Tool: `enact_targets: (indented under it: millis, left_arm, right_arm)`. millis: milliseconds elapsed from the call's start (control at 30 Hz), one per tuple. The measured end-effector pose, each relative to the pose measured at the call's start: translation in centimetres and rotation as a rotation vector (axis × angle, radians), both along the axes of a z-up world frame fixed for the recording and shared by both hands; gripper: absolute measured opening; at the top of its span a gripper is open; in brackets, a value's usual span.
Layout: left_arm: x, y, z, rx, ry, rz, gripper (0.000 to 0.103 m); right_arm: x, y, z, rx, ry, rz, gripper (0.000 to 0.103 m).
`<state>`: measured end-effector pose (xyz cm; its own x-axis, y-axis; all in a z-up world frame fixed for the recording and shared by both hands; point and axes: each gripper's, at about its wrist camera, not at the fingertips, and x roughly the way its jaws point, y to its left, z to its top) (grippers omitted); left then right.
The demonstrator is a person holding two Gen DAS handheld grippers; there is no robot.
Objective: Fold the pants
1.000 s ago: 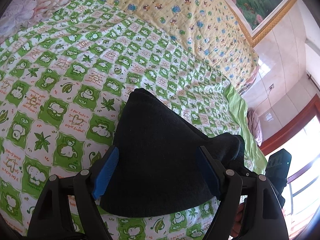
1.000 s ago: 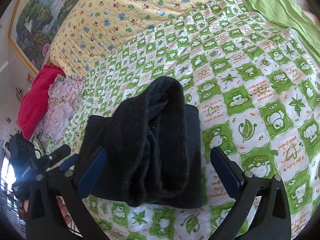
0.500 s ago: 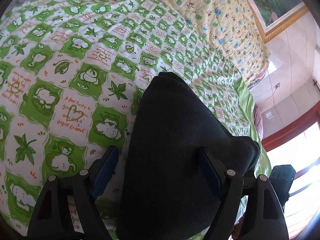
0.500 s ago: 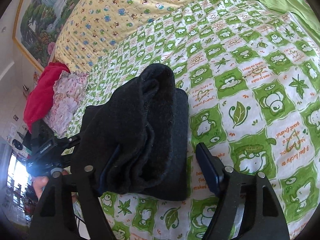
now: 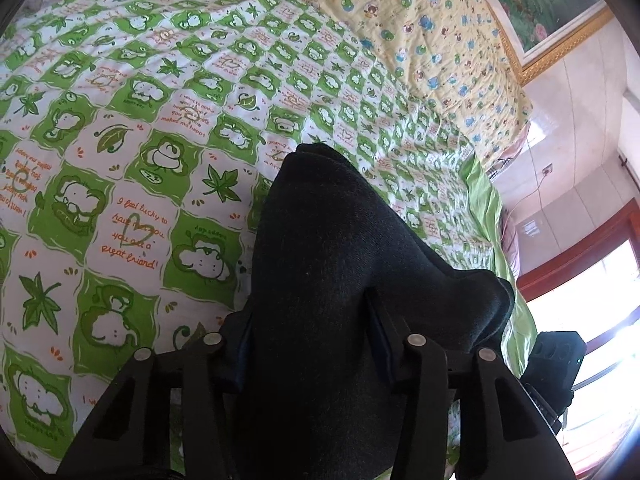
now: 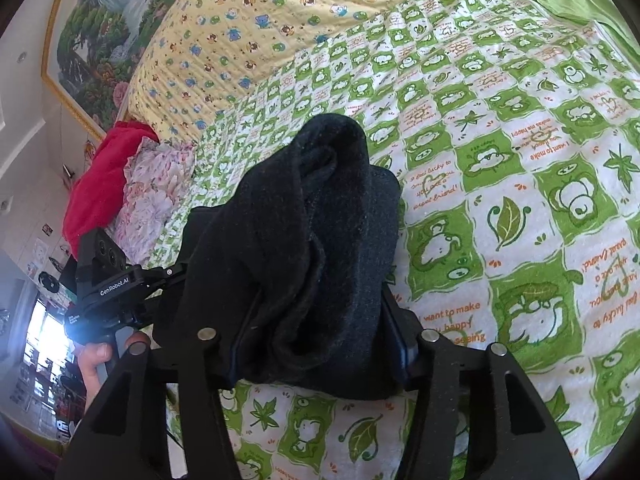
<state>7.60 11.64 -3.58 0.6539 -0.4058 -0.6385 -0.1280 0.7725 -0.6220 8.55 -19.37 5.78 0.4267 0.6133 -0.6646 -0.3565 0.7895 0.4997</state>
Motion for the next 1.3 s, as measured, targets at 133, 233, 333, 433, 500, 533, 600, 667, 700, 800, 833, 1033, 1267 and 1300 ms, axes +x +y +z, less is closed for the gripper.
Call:
enact_targets:
  millis: [133,233,333,433,500,533,600,667,700,800,833,1033,1267,1300]
  left_arm:
    - [-0.7,-0.3,1.6,0.030,-0.019,-0.008,0.036]
    - [-1.5,-0.4,2.8,0.036,-0.041,-0.005,0.035]
    - [-2.3,0.0,3.7,0.046,-0.051,0.023,0.035]
    - [-3.3,1.1,4.5,0.056,-0.058,0.059,0.035]
    - [-3.8,2.0,4.8,0.058,-0.064,0.080,0.035]
    - [-4.1,2.6,5.1,0.062,-0.068,0.096,0.035]
    - [-4.7,3.6,5.7,0.077,-0.077,0.125,0.035]
    - [-5.3,4.7,6.4,0.102,-0.088,0.157,0.035]
    - [-5.5,5.3,6.7,0.115,-0.092,0.172,0.035]
    - [-6.3,7.2,7.3,0.138,-0.104,0.217,0.035]
    - [-6.7,8.0,7.5,0.144,-0.108,0.237,0.035]
    - [-6.7,11.5,8.0,0.177,-0.111,0.300,0.035]
    - [-5.2,15.0,7.7,0.205,-0.088,0.362,0.035]
    - [-4.9,15.3,7.6,0.207,-0.084,0.368,0.035]
  right_arm:
    - [-0.4,0.3,0.5,0.013,-0.017,-0.006,0.051]
    - [-0.5,0.5,1.2,0.023,-0.026,-0.001,0.050]
    - [-0.6,1.2,2.0,0.028,-0.041,0.023,0.050]
    - [-0.4,2.3,2.6,0.058,-0.042,0.053,0.049]
    - [-0.3,3.2,2.9,0.063,-0.050,0.075,0.049]
    - [-0.1,3.9,3.1,0.064,-0.055,0.090,0.049]
    - [0.1,5.1,3.3,0.072,-0.060,0.113,0.049]
    - [0.4,6.6,3.6,0.074,-0.070,0.144,0.049]
    - [0.7,7.6,3.7,0.075,-0.075,0.163,0.049]
    - [1.3,9.8,3.9,0.079,-0.081,0.197,0.049]
    - [1.6,10.8,4.0,0.079,-0.085,0.212,0.049]
    - [3.6,15.4,4.1,0.078,-0.102,0.278,0.049]
    - [6.1,20.0,3.4,0.055,-0.096,0.325,0.049]
    - [6.4,20.6,3.2,0.052,-0.095,0.330,0.049]
